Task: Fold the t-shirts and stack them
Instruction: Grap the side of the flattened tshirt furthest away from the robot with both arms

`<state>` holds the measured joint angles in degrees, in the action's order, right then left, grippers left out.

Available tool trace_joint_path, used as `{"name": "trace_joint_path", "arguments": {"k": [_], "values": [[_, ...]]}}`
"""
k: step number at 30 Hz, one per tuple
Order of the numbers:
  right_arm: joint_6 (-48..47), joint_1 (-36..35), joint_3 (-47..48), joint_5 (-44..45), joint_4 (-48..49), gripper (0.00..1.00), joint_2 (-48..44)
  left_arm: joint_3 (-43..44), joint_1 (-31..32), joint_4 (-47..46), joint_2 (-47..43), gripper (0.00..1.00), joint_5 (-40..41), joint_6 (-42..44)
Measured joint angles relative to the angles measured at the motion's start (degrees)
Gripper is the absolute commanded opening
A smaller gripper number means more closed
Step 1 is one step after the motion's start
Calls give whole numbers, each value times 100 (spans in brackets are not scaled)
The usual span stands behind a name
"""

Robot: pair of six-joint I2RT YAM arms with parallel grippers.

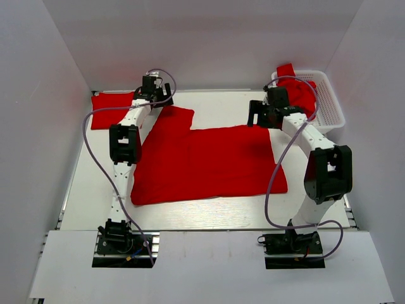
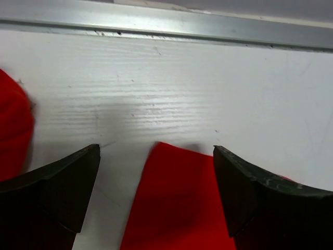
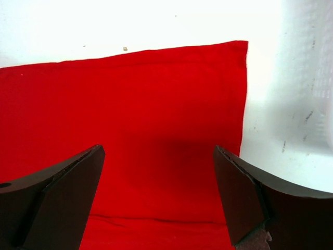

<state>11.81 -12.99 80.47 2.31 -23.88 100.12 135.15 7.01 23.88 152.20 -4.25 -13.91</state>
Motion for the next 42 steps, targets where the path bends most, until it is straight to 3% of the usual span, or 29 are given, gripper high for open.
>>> {"name": "trace_joint_path", "arguments": {"k": [5,12,14,18,19,20,29,42], "values": [[46,0,7,-76,2,90,208,44,142,-35,74,80,656,356],[125,0,7,-101,7,90,232,2,376,-4,92,77,1025,881],[131,0,7,-101,9,90,232,42,417,22,109,67,1069,940],[153,0,-2,-76,9,90,232,70,457,48,127,23,1058,979],[157,0,-2,-63,7,90,232,52,476,35,125,4,1060,999],[164,0,-2,-46,7,90,232,11,494,0,111,0,1047,1014],[498,-22,190,485,-33,90,514,-557,535,-297,-190,0,1141,970],[1360,-225,2332,1624,-304,90,2468,-1209,533,-348,-597,0,1266,758]]}}
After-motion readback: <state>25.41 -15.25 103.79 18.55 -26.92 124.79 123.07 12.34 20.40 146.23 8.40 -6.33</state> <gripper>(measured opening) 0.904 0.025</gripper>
